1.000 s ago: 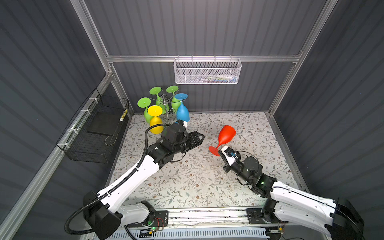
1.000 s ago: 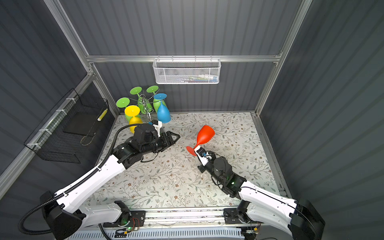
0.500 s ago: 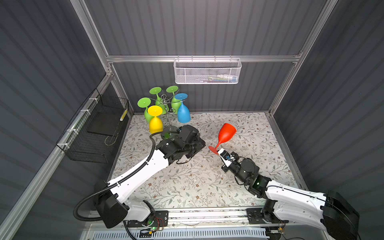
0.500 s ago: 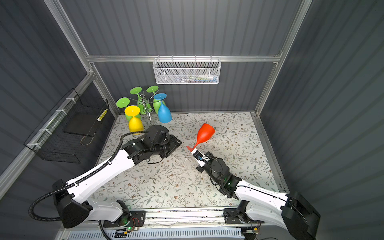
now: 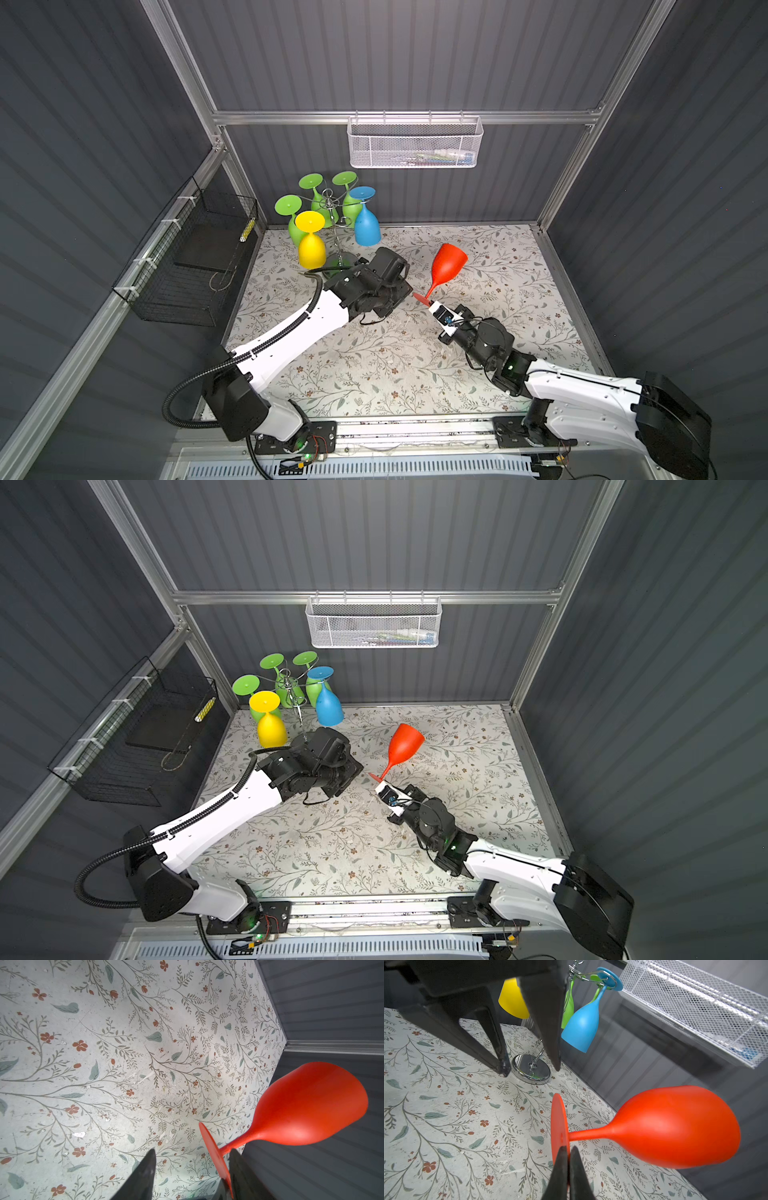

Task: Take the wine glass off the wine glass rack
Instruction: 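Bring the left gripper to the red glass foot and close it beside the right gripper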

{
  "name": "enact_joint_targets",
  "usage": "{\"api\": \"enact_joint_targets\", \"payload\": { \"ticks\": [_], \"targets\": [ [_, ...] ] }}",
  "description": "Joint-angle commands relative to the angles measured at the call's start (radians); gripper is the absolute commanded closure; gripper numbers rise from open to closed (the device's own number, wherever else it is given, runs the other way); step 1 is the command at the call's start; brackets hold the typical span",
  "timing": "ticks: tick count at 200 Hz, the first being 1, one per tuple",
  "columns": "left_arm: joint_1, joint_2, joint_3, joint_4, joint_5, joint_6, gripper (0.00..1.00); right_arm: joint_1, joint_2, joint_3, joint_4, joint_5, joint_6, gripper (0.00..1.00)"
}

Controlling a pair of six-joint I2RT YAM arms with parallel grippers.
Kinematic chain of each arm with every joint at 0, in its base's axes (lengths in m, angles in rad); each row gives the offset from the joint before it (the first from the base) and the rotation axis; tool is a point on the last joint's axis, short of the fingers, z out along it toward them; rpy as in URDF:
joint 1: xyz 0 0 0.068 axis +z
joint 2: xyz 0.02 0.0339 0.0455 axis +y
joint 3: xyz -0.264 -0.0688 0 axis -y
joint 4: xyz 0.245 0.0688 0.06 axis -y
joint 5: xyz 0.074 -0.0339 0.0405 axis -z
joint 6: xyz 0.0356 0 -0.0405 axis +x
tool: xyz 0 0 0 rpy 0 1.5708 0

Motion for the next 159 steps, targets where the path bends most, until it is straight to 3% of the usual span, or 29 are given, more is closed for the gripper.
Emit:
{"api": "enact_joint_targets", "payload": {
  "ticks": [1, 159],
  "targets": [
    [-0.009, 0.009, 0.039, -0.045, -0.026, -0.038, 0.44, 0.014, 0.005, 0.005, 0.041, 0.016, -0.037, 1.0],
    [-0.055, 0.045, 0.013, -0.013, -0.026, -0.117, 0.53, 0.067, 0.114, 0.029, 0.118, 0.069, -0.139, 1.0]
  ]
}}
